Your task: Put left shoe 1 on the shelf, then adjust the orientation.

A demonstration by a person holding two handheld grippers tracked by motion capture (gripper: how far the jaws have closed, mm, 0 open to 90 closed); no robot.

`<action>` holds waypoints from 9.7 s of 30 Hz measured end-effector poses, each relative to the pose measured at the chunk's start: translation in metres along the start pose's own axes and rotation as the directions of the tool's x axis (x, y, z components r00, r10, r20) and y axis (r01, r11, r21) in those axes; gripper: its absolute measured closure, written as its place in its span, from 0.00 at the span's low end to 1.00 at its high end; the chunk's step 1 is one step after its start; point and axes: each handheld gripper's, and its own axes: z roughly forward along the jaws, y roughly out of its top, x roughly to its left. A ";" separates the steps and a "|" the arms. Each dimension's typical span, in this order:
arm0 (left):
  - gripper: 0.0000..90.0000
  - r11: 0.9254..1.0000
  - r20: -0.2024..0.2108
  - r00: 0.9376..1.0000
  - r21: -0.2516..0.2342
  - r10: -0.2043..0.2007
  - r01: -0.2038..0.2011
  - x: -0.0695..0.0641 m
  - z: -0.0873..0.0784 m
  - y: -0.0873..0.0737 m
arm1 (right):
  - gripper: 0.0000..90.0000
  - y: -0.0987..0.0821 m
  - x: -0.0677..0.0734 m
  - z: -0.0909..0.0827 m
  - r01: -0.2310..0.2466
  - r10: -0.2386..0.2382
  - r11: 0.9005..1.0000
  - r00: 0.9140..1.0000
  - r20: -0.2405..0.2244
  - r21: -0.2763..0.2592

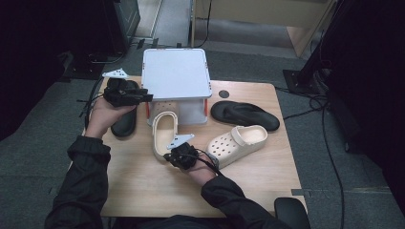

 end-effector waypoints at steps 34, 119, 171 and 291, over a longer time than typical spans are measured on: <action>0.65 1.000 0.005 1.000 0.000 -0.010 0.010 0.000 0.000 0.000 | 1.00 0.024 -0.031 0.026 -0.075 0.074 0.997 0.993 0.091 0.010; 0.57 0.998 -0.012 1.000 0.061 0.023 -0.023 -0.082 0.019 -0.050 | 0.69 -0.043 -0.110 -0.138 -0.094 0.101 0.984 0.994 0.036 -0.151; 0.59 0.993 0.057 0.994 0.062 0.095 -0.099 -0.094 0.050 -0.054 | 0.80 -0.096 -0.138 -0.160 -0.274 0.280 0.954 0.959 0.037 -0.124; 0.65 0.986 0.046 0.999 0.164 0.015 -0.022 -0.108 0.103 -0.096 | 0.96 -0.049 -0.061 -0.095 -0.174 0.172 0.980 0.985 -0.032 -0.092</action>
